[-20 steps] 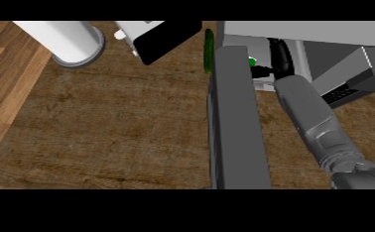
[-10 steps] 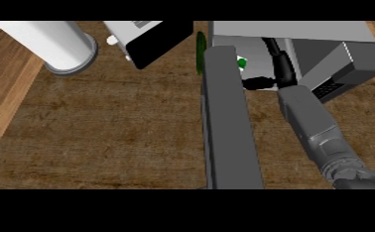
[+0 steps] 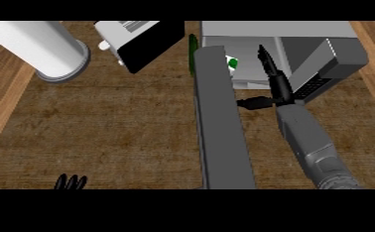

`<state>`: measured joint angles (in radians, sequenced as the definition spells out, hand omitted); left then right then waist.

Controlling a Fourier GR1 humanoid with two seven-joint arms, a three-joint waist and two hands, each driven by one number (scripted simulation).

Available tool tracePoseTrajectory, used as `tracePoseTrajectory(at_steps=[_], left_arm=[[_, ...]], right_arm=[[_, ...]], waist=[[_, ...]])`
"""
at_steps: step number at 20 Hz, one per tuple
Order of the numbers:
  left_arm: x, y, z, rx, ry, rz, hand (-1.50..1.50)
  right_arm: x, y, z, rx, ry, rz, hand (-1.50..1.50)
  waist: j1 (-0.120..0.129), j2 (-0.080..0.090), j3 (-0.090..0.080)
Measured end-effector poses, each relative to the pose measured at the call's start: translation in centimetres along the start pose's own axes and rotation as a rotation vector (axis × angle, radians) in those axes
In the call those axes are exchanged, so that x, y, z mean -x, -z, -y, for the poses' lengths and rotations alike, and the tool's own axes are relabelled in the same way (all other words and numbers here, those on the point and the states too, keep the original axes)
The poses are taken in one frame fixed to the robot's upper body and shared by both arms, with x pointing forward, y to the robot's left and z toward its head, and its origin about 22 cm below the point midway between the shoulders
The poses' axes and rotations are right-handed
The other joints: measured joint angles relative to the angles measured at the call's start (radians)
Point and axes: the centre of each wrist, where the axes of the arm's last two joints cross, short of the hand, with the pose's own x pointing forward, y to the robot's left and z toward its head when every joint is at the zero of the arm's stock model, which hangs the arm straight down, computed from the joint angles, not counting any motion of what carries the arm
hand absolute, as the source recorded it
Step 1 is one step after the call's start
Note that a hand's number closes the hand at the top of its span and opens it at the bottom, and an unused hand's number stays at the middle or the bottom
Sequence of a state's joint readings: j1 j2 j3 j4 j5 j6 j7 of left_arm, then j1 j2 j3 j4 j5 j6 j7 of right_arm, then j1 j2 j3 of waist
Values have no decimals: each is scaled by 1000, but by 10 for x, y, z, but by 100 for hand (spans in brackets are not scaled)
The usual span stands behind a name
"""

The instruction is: Pick up the milk, place it into the microwave and close the microwave

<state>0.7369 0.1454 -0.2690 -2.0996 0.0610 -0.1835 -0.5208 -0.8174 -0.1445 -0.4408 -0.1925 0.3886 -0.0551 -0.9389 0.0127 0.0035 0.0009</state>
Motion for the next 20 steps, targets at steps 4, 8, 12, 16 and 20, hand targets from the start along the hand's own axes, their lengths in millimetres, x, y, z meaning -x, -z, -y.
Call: tracePoseTrajectory(at_steps=[4, 8, 12, 16, 20], left_arm=[[1, 19, 13, 28, -7, -6, -150], [5, 36, 23, 82, -13, -41, 150], [13, 54, 33, 144, 0, -84, 150], [22, 69, 43, 191, 20, -118, 150], [31, 90, 54, 237, 59, -140, 150]], right_arm=[[11, -22, -3, -8, 37, -18, -150], [23, -50, 5, -28, 80, -28, -150], [31, -76, 17, -33, 120, -27, -150], [32, -102, 23, -23, 128, -17, -150], [27, -130, 43, 6, 111, -12, -150]], waist=[[-21, -7, -1], [-37, -11, -2], [-52, -15, -2], [-59, -17, -3], [-58, -15, -3]])
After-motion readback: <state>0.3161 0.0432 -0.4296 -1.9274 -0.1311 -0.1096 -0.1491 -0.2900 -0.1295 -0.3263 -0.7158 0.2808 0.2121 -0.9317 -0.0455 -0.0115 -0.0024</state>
